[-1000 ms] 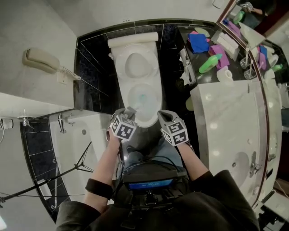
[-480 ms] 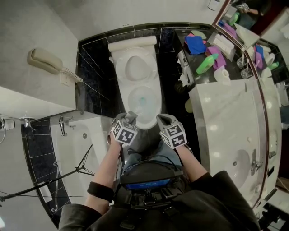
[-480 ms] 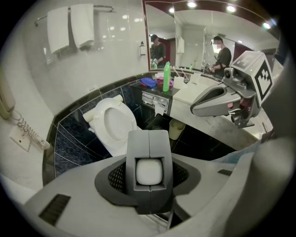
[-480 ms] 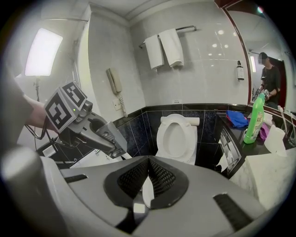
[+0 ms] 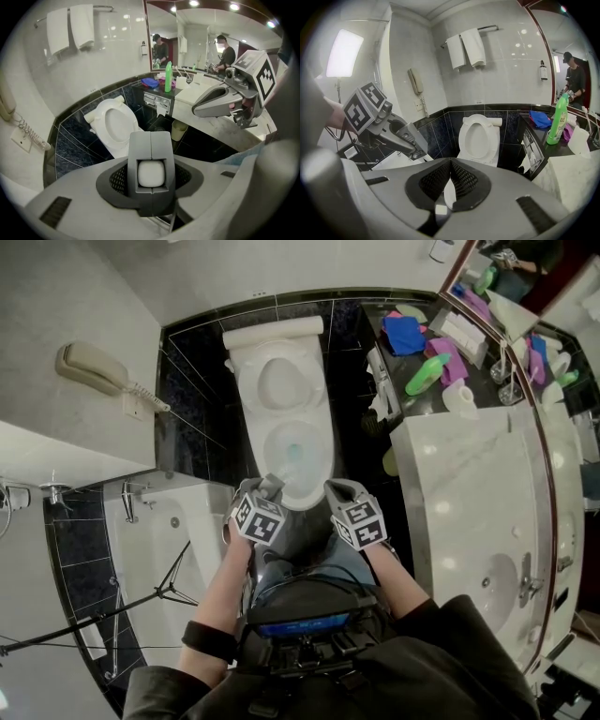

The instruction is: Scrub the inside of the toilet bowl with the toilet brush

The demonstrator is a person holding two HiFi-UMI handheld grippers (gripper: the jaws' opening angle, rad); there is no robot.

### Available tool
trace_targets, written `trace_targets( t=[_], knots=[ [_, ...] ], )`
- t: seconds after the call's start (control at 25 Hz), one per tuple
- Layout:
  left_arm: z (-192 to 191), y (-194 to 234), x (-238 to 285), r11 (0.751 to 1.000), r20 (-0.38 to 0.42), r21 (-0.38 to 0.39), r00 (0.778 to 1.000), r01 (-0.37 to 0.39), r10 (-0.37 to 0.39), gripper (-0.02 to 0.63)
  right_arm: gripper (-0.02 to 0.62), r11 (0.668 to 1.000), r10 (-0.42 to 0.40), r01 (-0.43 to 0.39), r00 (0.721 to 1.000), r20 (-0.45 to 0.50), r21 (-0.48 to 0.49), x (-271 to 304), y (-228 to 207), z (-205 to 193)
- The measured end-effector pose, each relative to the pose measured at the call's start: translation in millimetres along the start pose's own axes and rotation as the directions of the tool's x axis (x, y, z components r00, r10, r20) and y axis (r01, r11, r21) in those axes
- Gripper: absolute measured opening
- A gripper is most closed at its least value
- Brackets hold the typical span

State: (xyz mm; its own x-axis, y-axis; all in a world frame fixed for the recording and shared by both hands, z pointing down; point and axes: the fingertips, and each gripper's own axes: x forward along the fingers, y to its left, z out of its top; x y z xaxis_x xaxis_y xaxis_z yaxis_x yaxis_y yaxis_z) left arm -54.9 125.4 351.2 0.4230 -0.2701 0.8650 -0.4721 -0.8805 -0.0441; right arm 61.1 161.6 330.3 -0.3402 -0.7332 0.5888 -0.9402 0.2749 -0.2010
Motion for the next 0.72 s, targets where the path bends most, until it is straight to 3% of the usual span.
trace_targets(
  t=[0.24, 0.48, 0.6, 0.72],
  knots=[
    [-7.7, 3.3, -0.5, 0.999, -0.012, -0.032, 1.0, -0.015, 0.014, 0.178, 0.008, 1.0, 0.018, -0.018, 1.0, -0.007, -0.002, 2.0, 4.5, 0.3],
    [-23.6, 15.3, -4.2, 0.992, -0.038, -0.112, 0.997, -0.064, 0.06, 0.178, 0.008, 0.996, 0.081, -0.082, 0.996, -0.029, -0.039, 16.1, 11.2, -5.2],
    [-36.4, 27.0, -0.9, 0.973, -0.061, -0.197, 0.992, -0.119, 0.109, 0.178, 0.008, 0.986, 0.15, -0.154, 0.987, -0.056, -0.06, 29.4, 16.1, -3.5],
    [-53.9, 37.7, 1.4, 0.934, -0.093, -0.311, 0.983, -0.178, 0.156, 0.178, 0.008, 0.965, 0.231, -0.24, 0.969, -0.091, -0.106, 44.6, 20.2, -2.5]
  ],
)
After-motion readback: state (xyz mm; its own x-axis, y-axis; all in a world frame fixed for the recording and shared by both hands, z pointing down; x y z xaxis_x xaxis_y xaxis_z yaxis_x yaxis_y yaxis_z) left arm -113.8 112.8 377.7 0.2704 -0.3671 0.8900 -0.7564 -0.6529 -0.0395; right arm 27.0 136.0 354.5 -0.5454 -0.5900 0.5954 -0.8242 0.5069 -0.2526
